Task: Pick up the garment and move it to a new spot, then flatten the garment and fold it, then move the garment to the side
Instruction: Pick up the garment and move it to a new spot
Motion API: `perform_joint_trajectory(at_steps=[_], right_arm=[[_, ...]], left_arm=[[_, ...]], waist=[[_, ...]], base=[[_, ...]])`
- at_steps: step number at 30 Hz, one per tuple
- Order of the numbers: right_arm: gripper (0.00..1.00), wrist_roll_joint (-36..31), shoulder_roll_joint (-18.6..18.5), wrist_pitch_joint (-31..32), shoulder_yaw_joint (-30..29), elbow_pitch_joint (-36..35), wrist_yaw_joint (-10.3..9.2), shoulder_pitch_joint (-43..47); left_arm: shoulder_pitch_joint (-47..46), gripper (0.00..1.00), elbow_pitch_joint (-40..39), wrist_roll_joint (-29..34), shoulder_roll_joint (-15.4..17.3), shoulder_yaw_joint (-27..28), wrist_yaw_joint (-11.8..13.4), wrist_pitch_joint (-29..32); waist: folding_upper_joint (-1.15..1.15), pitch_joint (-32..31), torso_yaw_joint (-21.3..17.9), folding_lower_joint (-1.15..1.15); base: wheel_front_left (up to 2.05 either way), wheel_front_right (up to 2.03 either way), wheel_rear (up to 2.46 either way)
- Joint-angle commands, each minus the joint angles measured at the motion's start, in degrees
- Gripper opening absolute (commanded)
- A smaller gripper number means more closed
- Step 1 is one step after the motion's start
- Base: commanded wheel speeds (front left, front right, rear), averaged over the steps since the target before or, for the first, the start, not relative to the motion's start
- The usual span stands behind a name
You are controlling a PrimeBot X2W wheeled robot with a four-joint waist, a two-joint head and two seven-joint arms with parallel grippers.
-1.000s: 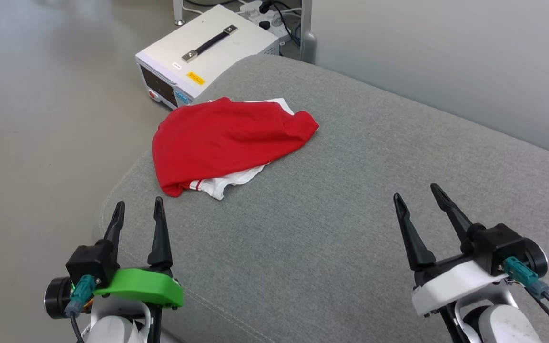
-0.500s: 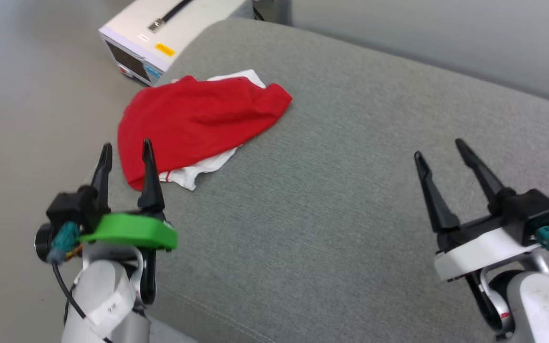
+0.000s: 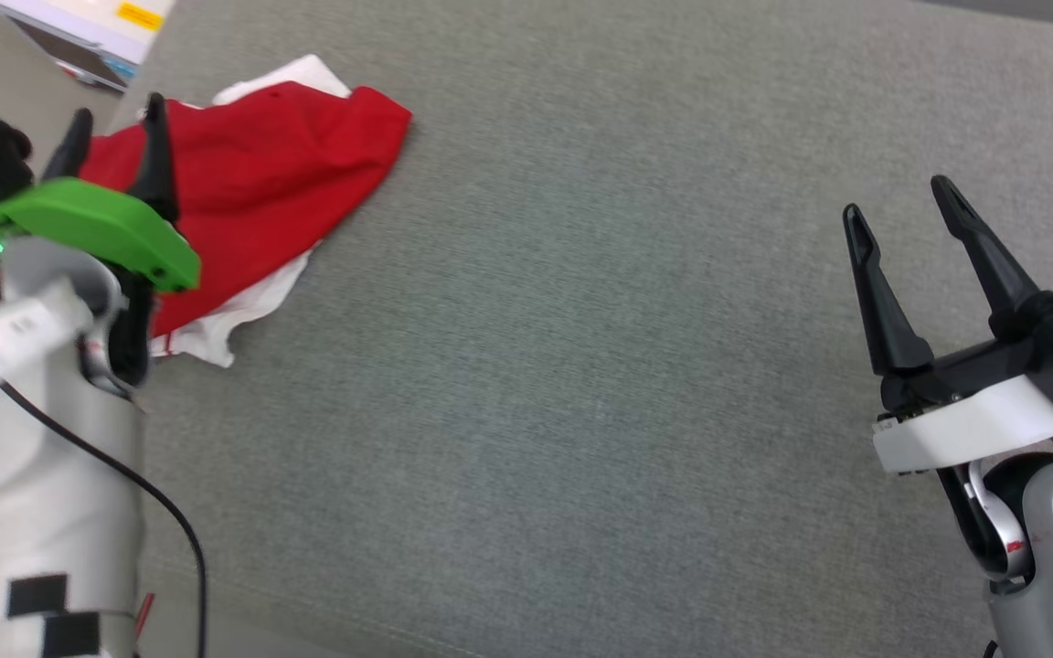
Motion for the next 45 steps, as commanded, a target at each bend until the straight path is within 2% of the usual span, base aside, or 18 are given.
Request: perform_joint_trajectory(at_steps=[1, 8, 12, 19, 22, 23, 24, 25, 29, 35, 39, 45], right_arm=[[1.0, 0.6, -0.3, -0.6, 0.1, -0.3, -0.04, -1.4], [1.0, 1.3, -0.8, -1.6, 0.7, -0.3, -0.04, -3.9], [1.0, 1.6, -1.2, -2.0, 0.7, -0.3, -0.04, -4.8], [1.0, 2.1, -2.1, -2.4, 0.6, -1.0, -0.04, -6.4], [1.0, 2.4, -2.4, -2.3, 0.5, -1.3, -0.04, -6.7], [1.0, 2.4, -2.4, -2.3, 0.5, -1.4, -0.04, -6.8], [1.0, 2.4, -2.4, -2.3, 0.4, -1.4, -0.04, -6.8], [1.0, 2.4, -2.4, -2.3, 0.4, -1.5, -0.04, -6.8], [1.0, 2.4, -2.2, -2.2, 0.3, -1.3, -0.04, -6.7], [1.0, 2.4, -1.3, -2.9, 0.2, 0.2, -0.04, -5.9], [1.0, 2.5, 0.2, -3.7, -0.1, 1.9, -0.04, -4.6], [1.0, 2.5, 2.6, -4.5, -1.3, 4.4, -0.04, -1.9]], left_arm=[[-2.7, 1.0, 2.0, -1.2, 1.6, -0.1, -0.5, 2.1], [-10.9, 1.0, 11.7, -7.9, 8.2, -1.1, -1.1, 15.6], [-12.6, 1.0, 15.1, -11.5, 10.6, -2.8, -1.1, 23.6], [-12.7, 1.0, 19.9, -13.6, 12.4, -6.0, -1.1, 33.1], [-12.5, 1.0, 22.1, -13.3, 12.2, -7.2, -0.1, 37.6], [-12.6, 0.92, 22.4, -13.3, 12.0, -7.4, 0.3, 38.4], [-12.6, 0.35, 22.5, -13.2, 11.8, -7.7, 0.6, 39.0], [-12.6, 0.0, 22.5, -13.3, 11.6, -7.7, 0.8, 39.3], [-12.6, 0.0, 21.8, -12.2, 11.4, -8.6, 1.9, 37.9], [-12.8, 0.0, 19.4, -10.8, 11.9, -8.6, 3.0, 30.6], [-12.0, 0.0, 17.5, -9.8, 12.1, -8.4, 3.8, 23.6], [-10.4, 0.0, 14.7, -7.5, 12.1, -7.9, 5.2, 9.5]], waist=[[0.0, 5.7, -5.5, -0.01], [0.0, 10.3, -9.1, -0.01], [0.0, 12.6, -10.3, -0.01], [0.0, 15.3, -11.4, -0.01], [0.0, 15.8, -11.6, -0.01], [0.0, 15.8, -11.6, -0.01], [0.0, 15.9, -11.7, -0.01], [0.0, 15.8, -11.7, -0.01], [0.0, 15.0, -11.7, -0.01], [0.0, 10.8, -11.5, -0.01], [0.0, 6.6, -11.3, -0.01], [0.0, 0.1, -11.1, -0.01]], base=[[0.0, 0.0, 0.0], [0.0, 0.0, 0.0], [0.0, 0.0, 0.0], [0.0, 0.0, 0.0], [0.0, 0.0, 0.0], [0.0, 0.0, 0.0], [0.0, 0.0, 0.0], [0.0, 0.0, 0.0], [0.0, 0.0, 0.0], [0.0, 0.0, 0.0], [0.0, 0.0, 0.0], [0.0, 0.0, 0.0]])
